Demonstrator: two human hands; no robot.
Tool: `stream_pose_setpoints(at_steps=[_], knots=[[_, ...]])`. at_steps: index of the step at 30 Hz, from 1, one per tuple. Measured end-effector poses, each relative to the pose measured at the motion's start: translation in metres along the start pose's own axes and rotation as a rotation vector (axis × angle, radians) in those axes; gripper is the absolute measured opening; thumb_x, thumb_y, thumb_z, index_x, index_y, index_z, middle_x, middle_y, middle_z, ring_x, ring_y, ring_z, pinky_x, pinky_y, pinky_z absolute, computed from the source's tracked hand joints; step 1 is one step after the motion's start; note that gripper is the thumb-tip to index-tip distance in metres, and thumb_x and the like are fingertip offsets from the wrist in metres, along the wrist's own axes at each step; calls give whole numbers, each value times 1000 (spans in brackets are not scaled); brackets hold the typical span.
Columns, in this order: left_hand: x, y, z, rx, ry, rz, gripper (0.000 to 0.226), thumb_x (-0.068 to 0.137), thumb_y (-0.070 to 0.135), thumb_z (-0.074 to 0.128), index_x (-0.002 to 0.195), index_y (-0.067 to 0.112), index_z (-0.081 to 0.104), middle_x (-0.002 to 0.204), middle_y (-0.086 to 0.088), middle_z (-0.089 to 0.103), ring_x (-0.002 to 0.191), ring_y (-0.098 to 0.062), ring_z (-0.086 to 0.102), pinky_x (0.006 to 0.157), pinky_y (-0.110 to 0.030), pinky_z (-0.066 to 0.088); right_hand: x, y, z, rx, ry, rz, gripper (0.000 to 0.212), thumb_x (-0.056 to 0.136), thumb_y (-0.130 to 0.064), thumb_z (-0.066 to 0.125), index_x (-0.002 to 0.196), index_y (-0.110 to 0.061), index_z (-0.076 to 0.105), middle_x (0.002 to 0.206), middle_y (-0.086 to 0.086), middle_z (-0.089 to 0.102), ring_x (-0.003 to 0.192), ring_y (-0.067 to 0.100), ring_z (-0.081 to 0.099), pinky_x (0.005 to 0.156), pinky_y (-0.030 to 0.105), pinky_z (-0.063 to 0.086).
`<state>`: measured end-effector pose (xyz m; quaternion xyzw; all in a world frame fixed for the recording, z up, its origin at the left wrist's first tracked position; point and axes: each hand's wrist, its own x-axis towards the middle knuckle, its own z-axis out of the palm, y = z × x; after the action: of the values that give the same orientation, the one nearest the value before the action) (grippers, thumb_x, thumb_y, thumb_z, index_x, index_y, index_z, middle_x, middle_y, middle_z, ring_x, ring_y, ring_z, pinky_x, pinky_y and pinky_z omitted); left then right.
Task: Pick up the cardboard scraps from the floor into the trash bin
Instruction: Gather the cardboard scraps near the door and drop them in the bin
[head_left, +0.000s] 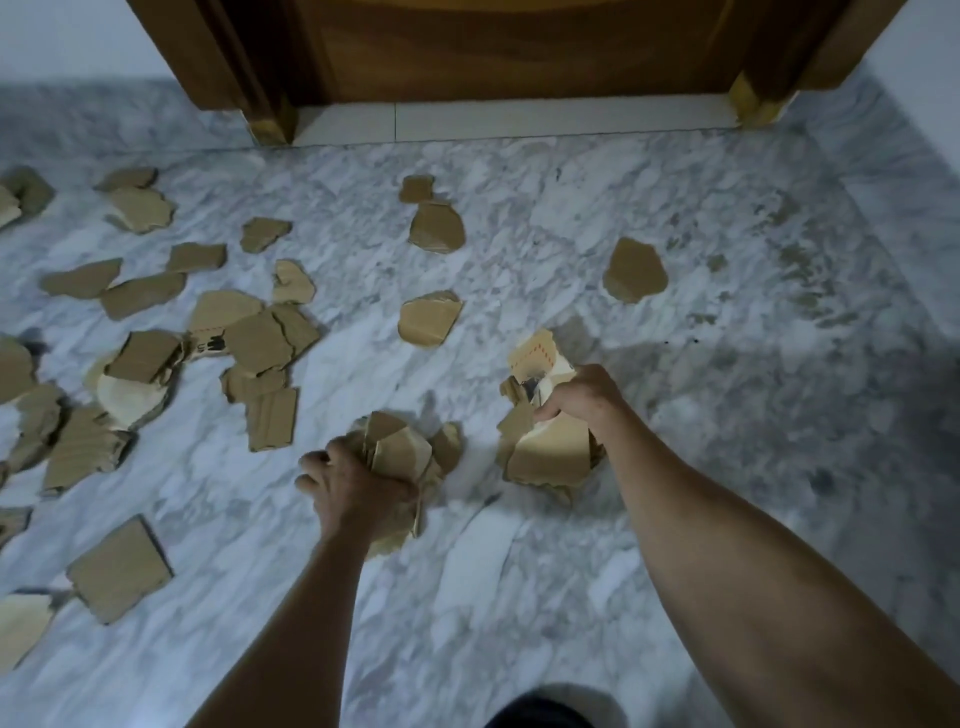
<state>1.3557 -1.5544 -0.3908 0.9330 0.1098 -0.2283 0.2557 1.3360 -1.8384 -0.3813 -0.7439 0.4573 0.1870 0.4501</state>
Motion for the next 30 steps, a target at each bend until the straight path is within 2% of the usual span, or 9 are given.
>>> stream_pose_setpoints(at_steps=[5,7,10,13,15,17,20,26,30], knots=[[3,4,-2,59,68,152,53,73,24,75,101,21,30,106,-12,62,98,-38,60,73,-42,48,-14,-10,7,-78,13,-23,65,44,-12,91,105,-9,71,101,6,74,97,26,68,90,39,58],[4,4,-6,31,37,120,53,75,22,73,100,22,27,93,-12,63,91,-39,63,67,-40,47,-14,-14,11,-114,-22,-67,68,39,-13,90,104,-10,72,99,5,76,96,24,70,89,40,58],[4,4,-13,-18,1,73,64,68,17,81,114,10,38,102,-13,54,107,-41,56,76,-43,47,-25,-26,8,-143,-92,-137,56,50,-5,92,102,-9,72,98,6,76,93,24,71,89,38,58],[3,0,-12,19,31,174,61,69,18,79,116,8,42,119,-14,52,111,-38,50,83,-47,47,-38,-42,-3,-103,-197,-133,46,61,1,89,101,-11,68,98,9,75,87,26,73,72,37,61],[1,3,-14,62,36,216,52,72,20,74,111,13,40,111,-13,61,103,-38,56,76,-44,48,-51,-49,-3,-170,-330,-102,64,58,-5,92,114,-9,62,110,9,72,96,29,71,66,34,58],[0,7,-17,118,53,245,46,77,22,69,109,13,38,104,-16,64,96,-40,59,72,-42,44,-59,-47,11,-349,-402,-105,78,57,-11,92,126,-10,57,117,9,67,107,29,66,74,30,54],[1,11,-18,158,61,247,52,78,31,71,112,14,35,100,-17,66,94,-41,60,73,-42,47,-68,-34,50,-500,-379,-195,54,74,-11,80,124,-12,59,107,6,67,93,21,64,77,30,55],[10,5,-27,69,-42,94,62,77,18,76,124,8,37,113,-20,63,105,-43,60,83,-46,49,-64,-22,65,-417,-312,-170,54,71,-17,82,120,-12,60,99,8,66,89,23,65,83,37,57],[12,2,-26,116,18,222,54,77,19,74,118,10,41,114,-17,60,100,-40,61,74,-43,48,-70,-30,45,-412,-315,-176,58,66,-14,88,114,-12,56,102,6,66,94,23,65,84,37,57]])
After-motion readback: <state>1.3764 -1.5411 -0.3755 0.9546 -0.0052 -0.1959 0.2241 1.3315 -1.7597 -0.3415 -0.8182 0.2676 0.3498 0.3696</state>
